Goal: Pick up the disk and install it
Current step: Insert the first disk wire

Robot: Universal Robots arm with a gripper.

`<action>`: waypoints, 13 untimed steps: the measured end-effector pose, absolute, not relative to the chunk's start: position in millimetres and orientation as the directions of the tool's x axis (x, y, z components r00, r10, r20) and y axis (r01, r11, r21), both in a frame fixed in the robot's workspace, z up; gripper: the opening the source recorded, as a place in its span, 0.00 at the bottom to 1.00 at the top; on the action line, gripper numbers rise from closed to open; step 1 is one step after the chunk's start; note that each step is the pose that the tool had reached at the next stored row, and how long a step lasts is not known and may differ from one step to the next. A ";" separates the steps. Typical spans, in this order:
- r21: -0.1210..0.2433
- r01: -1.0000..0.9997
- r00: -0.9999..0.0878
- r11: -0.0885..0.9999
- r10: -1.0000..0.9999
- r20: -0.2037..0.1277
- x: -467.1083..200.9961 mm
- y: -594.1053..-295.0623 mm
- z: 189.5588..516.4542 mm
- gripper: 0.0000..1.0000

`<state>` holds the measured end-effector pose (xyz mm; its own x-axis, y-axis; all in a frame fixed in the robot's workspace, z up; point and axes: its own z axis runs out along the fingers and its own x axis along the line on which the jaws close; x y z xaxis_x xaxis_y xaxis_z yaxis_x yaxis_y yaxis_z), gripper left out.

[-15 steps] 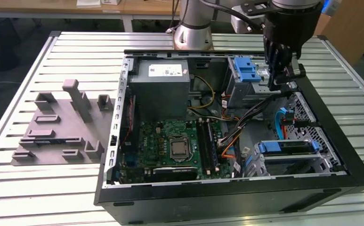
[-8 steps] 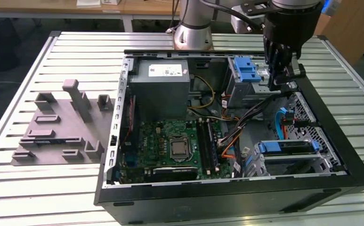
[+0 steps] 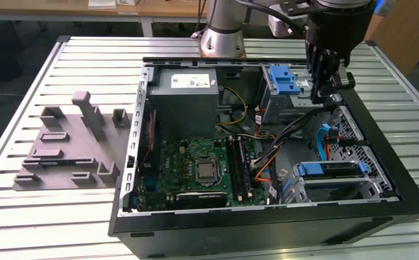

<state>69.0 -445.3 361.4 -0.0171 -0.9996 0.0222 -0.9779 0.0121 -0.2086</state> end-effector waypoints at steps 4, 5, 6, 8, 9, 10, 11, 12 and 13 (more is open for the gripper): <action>-0.205 -0.979 -0.017 0.012 -1.000 0.023 71.8 -445.3 362.2 0.17; -0.204 -0.979 -0.017 0.012 -1.000 0.023 71.9 -445.8 362.2 0.17; -0.204 -0.979 -0.017 0.012 -1.000 0.023 72.1 -446.6 362.2 0.17; -0.204 -0.979 -0.017 0.012 -1.000 0.023 72.2 -449.4 362.2 0.17; -0.203 -0.979 -0.017 0.012 -1.000 0.022 72.3 -451.1 362.1 0.17; -0.203 -0.979 -0.017 0.012 -1.000 0.022 72.3 -452.8 362.1 0.17; -0.203 -0.979 -0.017 0.012 -1.000 0.022 72.4 -454.4 362.1 0.17; -0.203 -0.979 -0.017 0.012 -1.000 0.023 72.5 -456.0 362.2 0.17; -0.202 -0.979 -0.017 0.013 -1.000 0.023 72.6 -457.3 362.2 0.17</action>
<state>72.6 -457.3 362.2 -0.0174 -0.9996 0.0226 -0.9792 0.0125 -0.2023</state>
